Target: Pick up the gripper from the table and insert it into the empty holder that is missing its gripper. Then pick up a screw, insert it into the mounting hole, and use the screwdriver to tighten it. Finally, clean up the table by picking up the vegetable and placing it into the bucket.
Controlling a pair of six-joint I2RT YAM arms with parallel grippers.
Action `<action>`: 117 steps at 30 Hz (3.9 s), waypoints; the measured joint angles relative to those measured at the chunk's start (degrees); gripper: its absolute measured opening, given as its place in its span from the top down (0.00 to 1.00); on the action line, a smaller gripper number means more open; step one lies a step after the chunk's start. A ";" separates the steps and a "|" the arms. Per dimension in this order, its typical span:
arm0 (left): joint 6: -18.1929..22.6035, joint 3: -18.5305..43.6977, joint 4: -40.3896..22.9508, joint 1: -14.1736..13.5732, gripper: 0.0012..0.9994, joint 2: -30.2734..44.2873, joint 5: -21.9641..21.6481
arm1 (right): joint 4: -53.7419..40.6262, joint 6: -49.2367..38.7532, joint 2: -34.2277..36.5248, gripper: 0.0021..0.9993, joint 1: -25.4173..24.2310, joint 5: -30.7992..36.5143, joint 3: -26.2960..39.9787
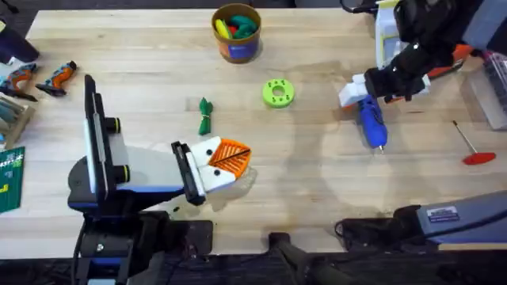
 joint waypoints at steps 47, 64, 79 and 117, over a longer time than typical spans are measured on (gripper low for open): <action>0.00 0.00 0.00 0.00 0.99 0.00 0.00 | 5.03 -1.44 7.77 0.01 -3.23 0.92 0.02; 0.00 0.00 0.00 0.02 0.99 0.00 0.00 | 4.88 -1.44 7.79 0.01 -3.23 0.92 0.02; -0.02 0.00 0.00 0.01 0.99 0.00 0.00 | 4.89 -1.44 7.90 0.33 -3.17 0.25 0.01; 0.00 0.00 0.00 0.02 0.99 0.00 0.00 | 7.99 -1.19 8.54 0.98 -3.15 1.38 0.04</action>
